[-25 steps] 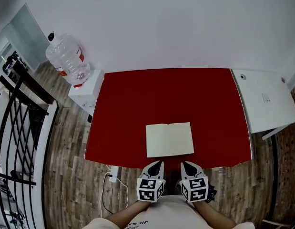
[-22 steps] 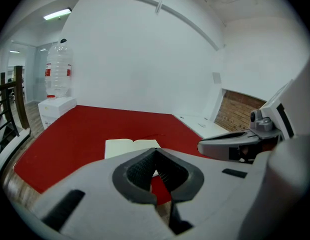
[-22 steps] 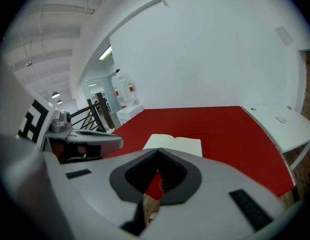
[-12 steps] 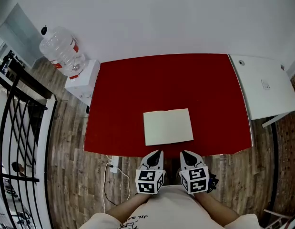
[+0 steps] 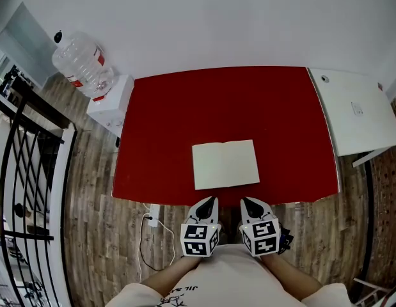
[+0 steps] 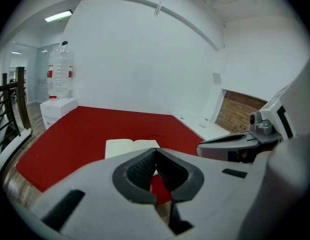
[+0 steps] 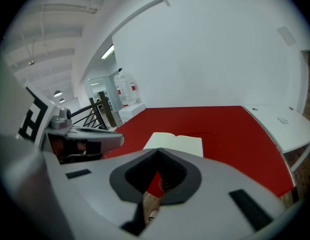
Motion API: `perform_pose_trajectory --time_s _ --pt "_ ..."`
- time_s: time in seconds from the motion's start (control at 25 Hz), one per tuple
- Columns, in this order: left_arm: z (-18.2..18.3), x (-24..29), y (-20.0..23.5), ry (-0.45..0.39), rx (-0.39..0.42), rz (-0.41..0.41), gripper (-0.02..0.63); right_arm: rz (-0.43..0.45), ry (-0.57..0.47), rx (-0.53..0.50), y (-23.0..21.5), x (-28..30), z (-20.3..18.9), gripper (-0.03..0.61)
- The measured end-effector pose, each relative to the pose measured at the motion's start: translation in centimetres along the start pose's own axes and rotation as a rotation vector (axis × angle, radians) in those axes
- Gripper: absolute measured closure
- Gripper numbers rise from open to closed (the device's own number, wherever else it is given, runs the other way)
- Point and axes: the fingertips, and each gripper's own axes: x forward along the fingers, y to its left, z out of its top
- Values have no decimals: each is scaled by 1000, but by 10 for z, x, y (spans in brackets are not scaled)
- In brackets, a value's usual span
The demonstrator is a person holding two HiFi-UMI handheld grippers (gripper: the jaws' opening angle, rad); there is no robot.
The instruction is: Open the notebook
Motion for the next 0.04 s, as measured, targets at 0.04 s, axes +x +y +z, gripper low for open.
perform_pose_trajectory --time_s 0.04 --pt "-1 0 0 0 -1 1 607 2 1 -1 0 0 -1 574"
